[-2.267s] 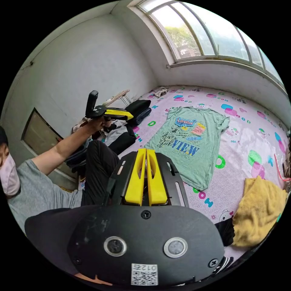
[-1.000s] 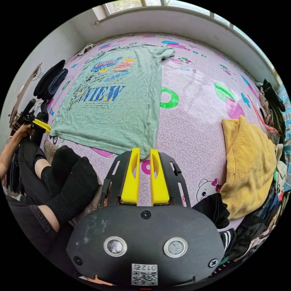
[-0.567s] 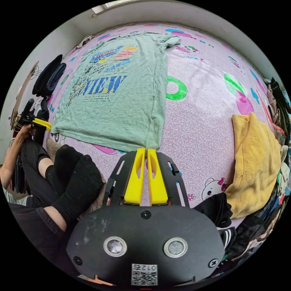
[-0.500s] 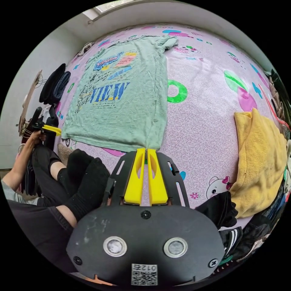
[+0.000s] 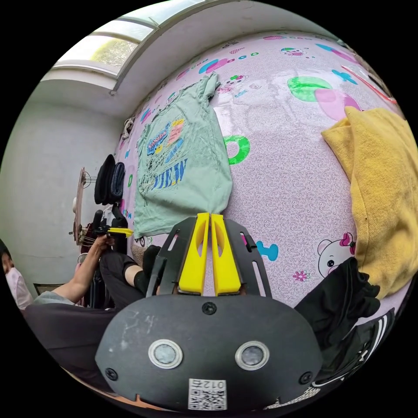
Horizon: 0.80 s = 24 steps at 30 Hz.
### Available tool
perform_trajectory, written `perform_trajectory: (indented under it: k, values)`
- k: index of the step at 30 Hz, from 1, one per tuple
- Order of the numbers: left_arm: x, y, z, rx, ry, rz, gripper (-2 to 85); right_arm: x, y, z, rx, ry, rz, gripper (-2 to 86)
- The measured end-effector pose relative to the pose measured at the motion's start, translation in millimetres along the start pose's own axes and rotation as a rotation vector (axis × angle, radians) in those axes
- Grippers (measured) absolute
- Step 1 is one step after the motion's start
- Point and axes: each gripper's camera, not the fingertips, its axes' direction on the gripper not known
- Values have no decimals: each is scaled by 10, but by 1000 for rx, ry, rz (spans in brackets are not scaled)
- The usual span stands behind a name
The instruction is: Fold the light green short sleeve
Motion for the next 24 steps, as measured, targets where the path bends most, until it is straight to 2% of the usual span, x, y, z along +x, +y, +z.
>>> perform_trajectory:
  k: [13,15,16,18,19,21,24]
  values:
    - [87,-216,-108,-76,-47,61,13,-844,-390,-1218,-15,-29,38,-6]
    - [119,-258,-192,-67,31,91,8,-964,-455,-1413,-9,-63,45,-7]
    - [146,-263,-279,-43,77,105,8,-1051,-481,-1615,18,-121,49,-7]
    - [318,-163,-921,180,209,178,8,-1146,-498,-1948,70,-243,54,-7]
    - [357,-127,-1072,212,203,184,8,-1171,-501,-2111,79,-261,72,-7]
    - [439,-41,-1409,228,71,157,8,-1174,-510,-2196,33,-193,97,-7]
    - [279,-141,-1241,98,41,60,7,-1098,-541,-2103,-55,-157,147,-7]
